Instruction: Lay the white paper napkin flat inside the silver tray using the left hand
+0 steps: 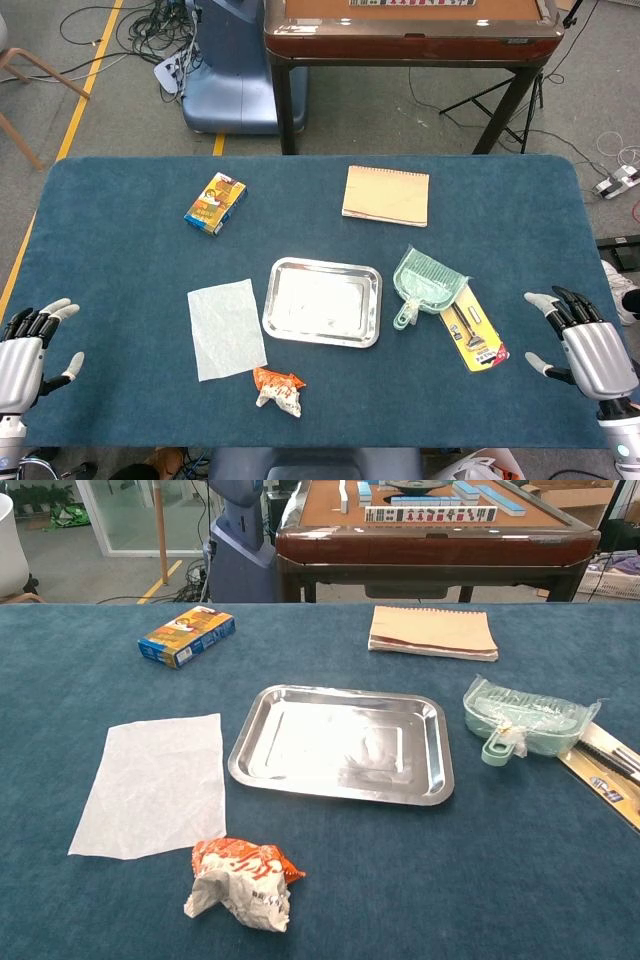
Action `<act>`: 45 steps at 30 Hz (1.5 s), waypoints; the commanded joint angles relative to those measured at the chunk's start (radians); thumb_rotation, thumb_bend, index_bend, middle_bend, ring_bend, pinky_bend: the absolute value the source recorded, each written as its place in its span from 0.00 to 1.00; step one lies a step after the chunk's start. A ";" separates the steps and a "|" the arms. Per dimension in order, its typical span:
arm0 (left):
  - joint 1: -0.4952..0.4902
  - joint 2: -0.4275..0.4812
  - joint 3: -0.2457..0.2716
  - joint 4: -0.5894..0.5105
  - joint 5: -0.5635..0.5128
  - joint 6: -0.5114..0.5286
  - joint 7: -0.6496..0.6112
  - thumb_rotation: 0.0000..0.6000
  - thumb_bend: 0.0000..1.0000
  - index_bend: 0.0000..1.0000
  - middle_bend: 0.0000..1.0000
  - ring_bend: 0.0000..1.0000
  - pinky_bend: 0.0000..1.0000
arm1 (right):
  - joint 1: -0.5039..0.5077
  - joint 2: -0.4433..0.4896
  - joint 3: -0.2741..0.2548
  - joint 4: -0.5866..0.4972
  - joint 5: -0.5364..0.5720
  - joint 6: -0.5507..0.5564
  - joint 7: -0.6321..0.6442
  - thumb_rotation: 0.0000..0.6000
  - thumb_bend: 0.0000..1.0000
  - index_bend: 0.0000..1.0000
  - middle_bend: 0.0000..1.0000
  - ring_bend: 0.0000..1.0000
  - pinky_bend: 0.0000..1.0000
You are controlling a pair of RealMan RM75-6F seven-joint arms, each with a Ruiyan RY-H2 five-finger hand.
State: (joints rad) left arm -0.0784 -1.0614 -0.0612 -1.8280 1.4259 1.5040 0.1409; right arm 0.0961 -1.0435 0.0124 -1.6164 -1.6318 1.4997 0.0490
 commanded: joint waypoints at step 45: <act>-0.238 -0.297 0.158 0.515 0.364 -0.246 -0.289 1.00 0.24 0.26 0.18 0.18 0.08 | -0.038 0.056 0.030 -0.071 0.034 0.059 -0.046 1.00 0.16 0.20 0.26 0.11 0.17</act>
State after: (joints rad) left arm -0.3102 -1.3495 0.0920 -1.3215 1.7836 1.2605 -0.1505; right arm 0.0583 -0.9878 0.0421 -1.6870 -1.5981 1.5577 0.0032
